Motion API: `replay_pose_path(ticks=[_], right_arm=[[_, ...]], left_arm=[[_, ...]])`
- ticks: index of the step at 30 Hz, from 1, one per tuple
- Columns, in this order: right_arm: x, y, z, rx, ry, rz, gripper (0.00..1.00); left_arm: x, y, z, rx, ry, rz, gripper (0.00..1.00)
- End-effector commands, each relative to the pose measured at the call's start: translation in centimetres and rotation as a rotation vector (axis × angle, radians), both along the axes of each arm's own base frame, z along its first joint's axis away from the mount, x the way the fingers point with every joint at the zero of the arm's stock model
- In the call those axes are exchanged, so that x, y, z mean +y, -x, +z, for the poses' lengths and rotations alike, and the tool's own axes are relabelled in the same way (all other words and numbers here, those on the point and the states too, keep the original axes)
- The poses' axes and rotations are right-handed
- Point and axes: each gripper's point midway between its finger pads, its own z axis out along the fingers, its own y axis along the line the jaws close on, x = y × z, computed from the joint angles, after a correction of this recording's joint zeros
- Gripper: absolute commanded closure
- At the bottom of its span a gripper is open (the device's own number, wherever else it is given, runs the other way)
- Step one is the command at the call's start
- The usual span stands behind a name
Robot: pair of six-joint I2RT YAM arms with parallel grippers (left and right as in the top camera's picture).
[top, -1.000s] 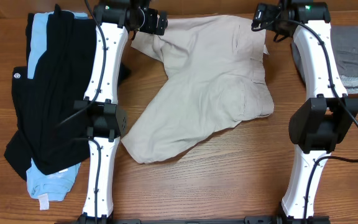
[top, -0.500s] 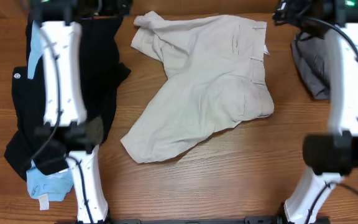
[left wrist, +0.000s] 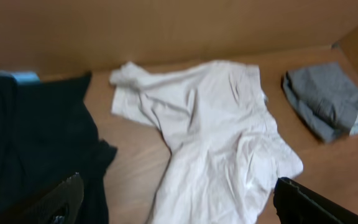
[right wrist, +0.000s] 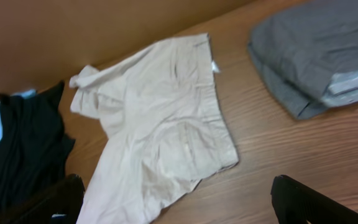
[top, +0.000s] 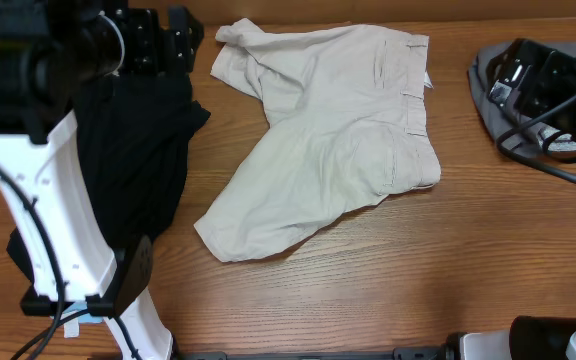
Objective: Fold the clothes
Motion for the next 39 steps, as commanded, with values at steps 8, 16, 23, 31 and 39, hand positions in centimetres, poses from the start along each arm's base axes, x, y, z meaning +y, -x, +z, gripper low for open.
replay_pose_path(ticks=[8, 16, 23, 31, 39], right_arm=[[-0.5, 6.9, -2.5, 0.06, -0.028, -0.094, 0.0], [-0.4, 6.2, -12.3, 0.281, -0.04, -0.104, 0.0], [0.9, 3.0, -21.9, 0.397, -0.143, -0.119, 0.0], [1.7, 1.0, -29.7, 0.482, -0.19, -0.112, 0.0], [1.5, -0.5, -31.5, 0.486, -0.183, -0.111, 0.0]], left_arm=[[0.2, 2.6, -8.9, 0.348, -0.101, 0.001, 0.0], [0.8, 7.4, -17.1, 0.653, -0.137, 0.012, 0.0], [0.0, 9.3, -26.5, 0.86, -0.141, 0.024, 0.0], [-1.0, 11.3, -35.9, 0.939, -0.061, 0.039, 0.02], [0.3, 10.1, -40.6, 0.826, -0.111, 0.098, 0.06]])
